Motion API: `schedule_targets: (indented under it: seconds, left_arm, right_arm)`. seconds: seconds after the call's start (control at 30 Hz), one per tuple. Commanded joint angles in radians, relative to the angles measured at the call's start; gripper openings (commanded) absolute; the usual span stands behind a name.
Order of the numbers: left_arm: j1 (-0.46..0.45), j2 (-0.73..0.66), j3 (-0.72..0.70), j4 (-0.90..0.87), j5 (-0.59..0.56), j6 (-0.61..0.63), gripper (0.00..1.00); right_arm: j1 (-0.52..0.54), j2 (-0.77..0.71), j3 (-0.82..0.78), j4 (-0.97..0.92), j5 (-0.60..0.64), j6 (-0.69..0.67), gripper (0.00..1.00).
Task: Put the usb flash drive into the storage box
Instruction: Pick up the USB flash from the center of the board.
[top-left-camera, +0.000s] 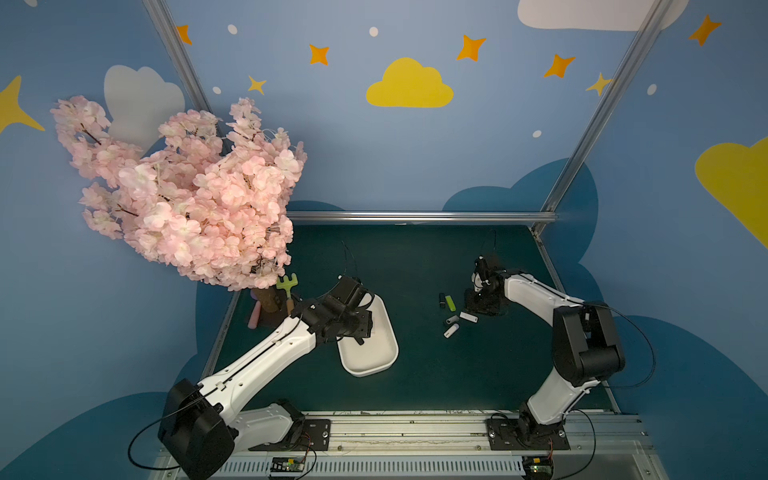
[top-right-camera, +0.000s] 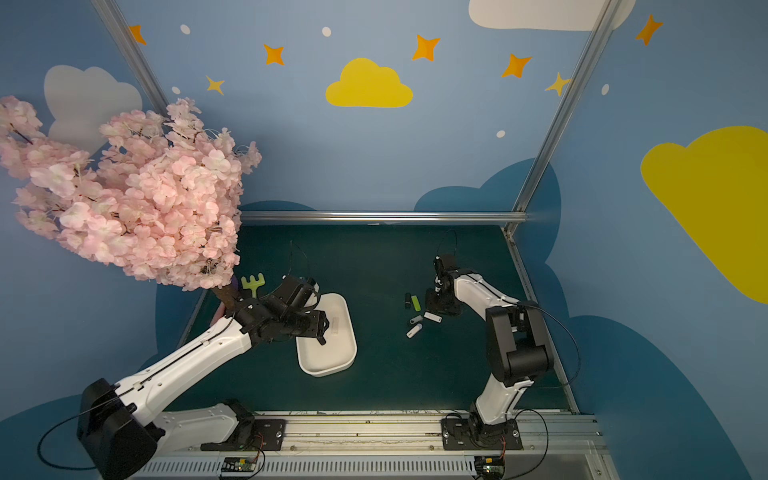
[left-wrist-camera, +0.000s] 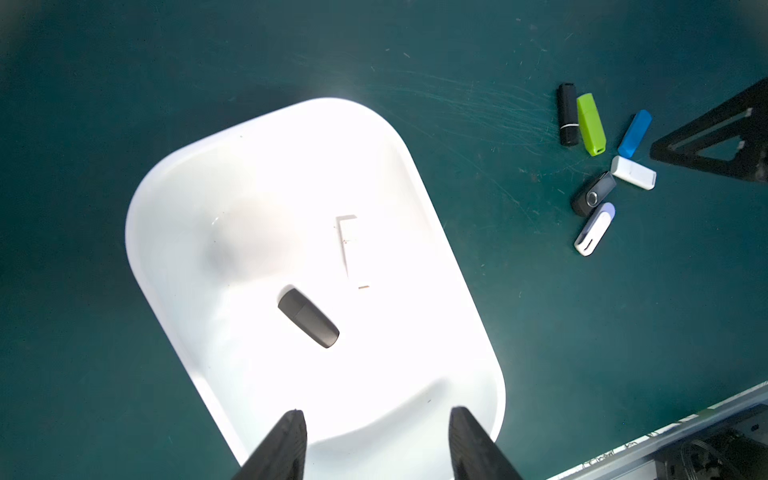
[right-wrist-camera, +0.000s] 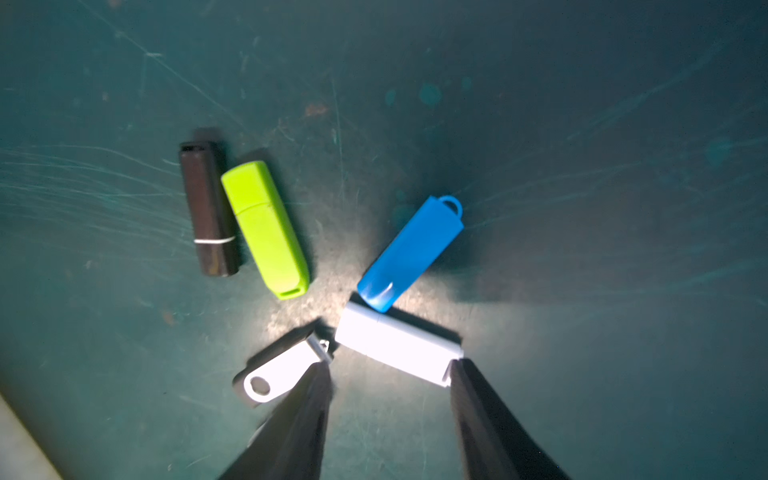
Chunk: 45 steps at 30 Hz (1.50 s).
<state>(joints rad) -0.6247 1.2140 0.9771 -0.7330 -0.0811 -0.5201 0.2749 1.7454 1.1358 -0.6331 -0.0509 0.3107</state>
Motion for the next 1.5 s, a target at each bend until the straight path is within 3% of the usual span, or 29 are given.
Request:
schedule_targets:
  seconds: [0.0,0.27,0.43,0.63,1.17,1.47]
  left_arm:
    - [-0.001,-0.008,-0.003,-0.006,-0.008,0.009,0.58]
    - [-0.007,-0.002,0.001,-0.020,-0.017,0.011,0.59]
    - [-0.012,0.006,0.002,-0.020,-0.018,0.011,0.59]
    - [-0.018,0.015,0.006,-0.025,-0.023,0.012,0.59]
    - [-0.034,0.022,0.002,-0.026,-0.043,0.013,0.59]
    - [-0.040,0.030,0.002,-0.029,-0.052,0.014,0.59]
  right_arm:
    - [0.001,0.057,0.060,-0.057,-0.007,-0.045,0.52]
    - [0.000,0.141,0.112,-0.057,-0.095,-0.067,0.52]
    - [0.001,0.154,0.107,-0.058,-0.106,-0.073,0.58]
    - [0.004,0.142,0.064,-0.071,-0.130,-0.054,0.55]
    - [0.047,0.063,-0.045,-0.085,-0.056,-0.013,0.50]
    - [0.090,0.097,-0.032,-0.108,0.063,0.000,0.35]
